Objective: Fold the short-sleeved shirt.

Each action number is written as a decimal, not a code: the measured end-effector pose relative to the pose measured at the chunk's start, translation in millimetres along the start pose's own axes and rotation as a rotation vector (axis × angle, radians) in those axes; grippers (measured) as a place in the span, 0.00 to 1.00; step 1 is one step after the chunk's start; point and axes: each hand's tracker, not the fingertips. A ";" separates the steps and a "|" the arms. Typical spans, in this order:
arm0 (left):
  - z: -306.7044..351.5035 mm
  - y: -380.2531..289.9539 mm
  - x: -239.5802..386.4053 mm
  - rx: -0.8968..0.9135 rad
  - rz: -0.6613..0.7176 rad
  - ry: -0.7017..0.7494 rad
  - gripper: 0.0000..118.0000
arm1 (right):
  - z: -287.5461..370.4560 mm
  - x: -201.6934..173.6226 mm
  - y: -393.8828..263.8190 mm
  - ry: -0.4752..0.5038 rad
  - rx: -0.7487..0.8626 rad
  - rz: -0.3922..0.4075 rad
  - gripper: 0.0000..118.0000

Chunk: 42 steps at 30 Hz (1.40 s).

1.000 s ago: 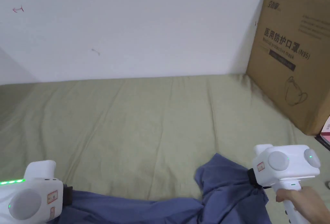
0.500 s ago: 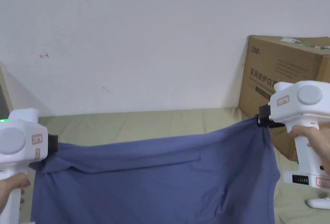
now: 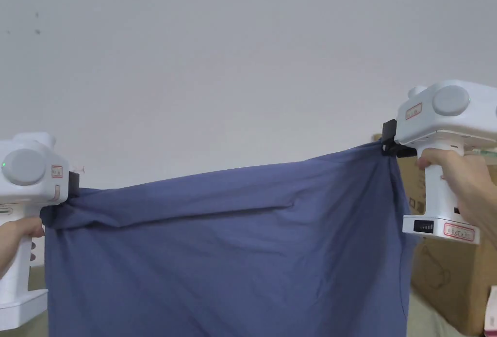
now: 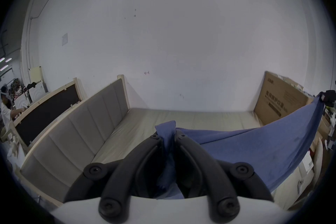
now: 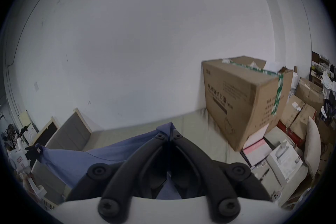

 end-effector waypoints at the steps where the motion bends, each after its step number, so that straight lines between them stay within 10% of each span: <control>1: -8.5 10.3 -3.8 0.018 0.019 -0.005 0.07 | -3.4 -5.5 10.9 0.001 0.014 -0.007 0.01; 17: -109.5 45.0 4.0 0.136 -0.002 0.074 0.07 | -84.2 -34.9 51.4 -0.004 0.075 0.021 0.01; 34: -268.2 -305.7 9.3 -0.544 -0.080 0.100 0.07 | -280.3 37.9 -282.9 -0.098 -0.572 0.026 0.01; 37: -252.5 -344.1 -6.9 -0.575 -0.078 0.089 0.07 | -261.0 51.5 -332.7 -0.138 -0.632 0.119 0.01; 42: -193.6 -373.9 -22.8 -0.606 -0.074 0.029 0.07 | -184.9 82.1 -387.9 -0.072 -0.690 0.024 0.01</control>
